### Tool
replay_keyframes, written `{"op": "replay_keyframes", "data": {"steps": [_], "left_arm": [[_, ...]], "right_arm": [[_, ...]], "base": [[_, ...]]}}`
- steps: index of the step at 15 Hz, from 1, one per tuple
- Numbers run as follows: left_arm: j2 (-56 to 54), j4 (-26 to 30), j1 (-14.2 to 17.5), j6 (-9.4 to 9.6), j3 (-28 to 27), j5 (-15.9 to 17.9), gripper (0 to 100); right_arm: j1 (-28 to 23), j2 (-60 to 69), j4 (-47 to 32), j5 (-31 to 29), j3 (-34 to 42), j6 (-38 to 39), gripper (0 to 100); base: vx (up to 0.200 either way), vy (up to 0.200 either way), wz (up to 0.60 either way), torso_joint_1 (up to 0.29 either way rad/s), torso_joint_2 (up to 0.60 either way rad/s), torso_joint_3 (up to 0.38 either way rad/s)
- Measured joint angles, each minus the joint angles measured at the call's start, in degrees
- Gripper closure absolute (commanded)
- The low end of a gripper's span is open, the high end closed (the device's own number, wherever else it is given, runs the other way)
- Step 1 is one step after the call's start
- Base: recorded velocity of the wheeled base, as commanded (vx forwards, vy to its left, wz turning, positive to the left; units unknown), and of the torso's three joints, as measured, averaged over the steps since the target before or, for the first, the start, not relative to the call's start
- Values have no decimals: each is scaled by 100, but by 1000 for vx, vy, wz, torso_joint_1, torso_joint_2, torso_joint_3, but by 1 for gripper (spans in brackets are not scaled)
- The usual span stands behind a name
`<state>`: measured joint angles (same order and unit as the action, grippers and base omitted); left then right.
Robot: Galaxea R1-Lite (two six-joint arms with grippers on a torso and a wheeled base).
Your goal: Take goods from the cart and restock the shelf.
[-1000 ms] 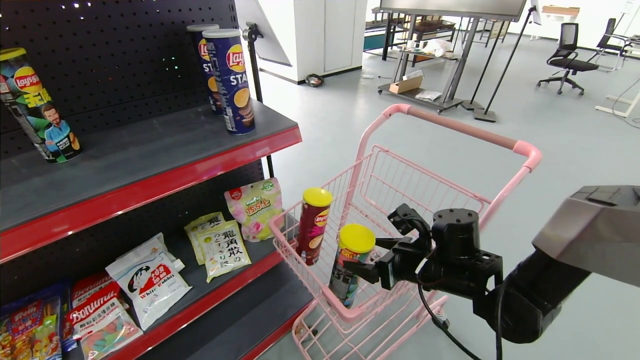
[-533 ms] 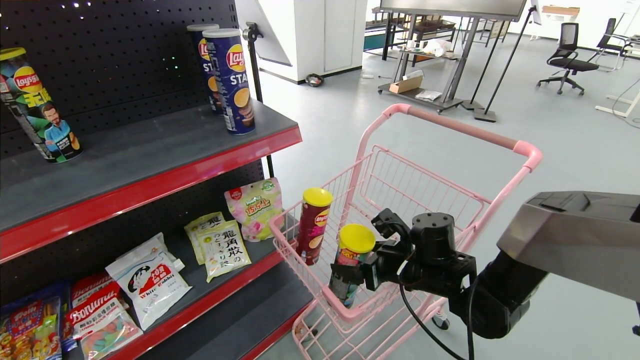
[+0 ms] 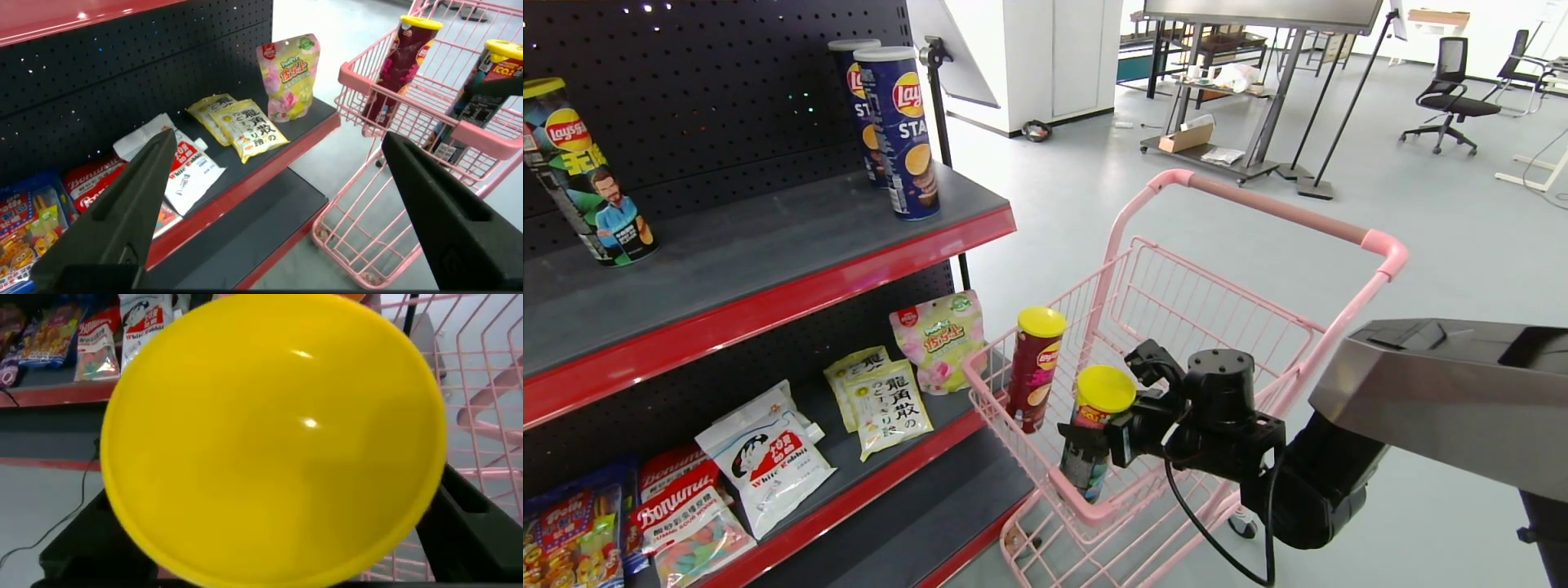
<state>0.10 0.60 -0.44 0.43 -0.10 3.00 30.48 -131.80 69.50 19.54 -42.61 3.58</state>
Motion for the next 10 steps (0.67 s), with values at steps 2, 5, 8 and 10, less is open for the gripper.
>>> {"op": "replay_keyframes", "data": {"steps": [2, 5, 8, 10], "left_arm": [[0, 2, 0, -2, 0, 0, 0], [0, 2, 0, 0, 0, -2, 0], [0, 2, 0, -7, 0, -2, 0], [0, 2, 0, -2, 0, 0, 0]], "right_arm": [[4, -129, 134, -11, 9, -9, 100], [34, -168, 161, -241, 0, -9, 100], [33, 105, 55, -534, -15, -13, 100], [26, 474, -146, -734, -22, -15, 100]], "base": [[0, 0, 0, 0, 0, 0], [0, 0, 0, 0, 0, 0], [0, 0, 0, 0, 0, 0], [0, 0, 0, 0, 0, 0]]}}
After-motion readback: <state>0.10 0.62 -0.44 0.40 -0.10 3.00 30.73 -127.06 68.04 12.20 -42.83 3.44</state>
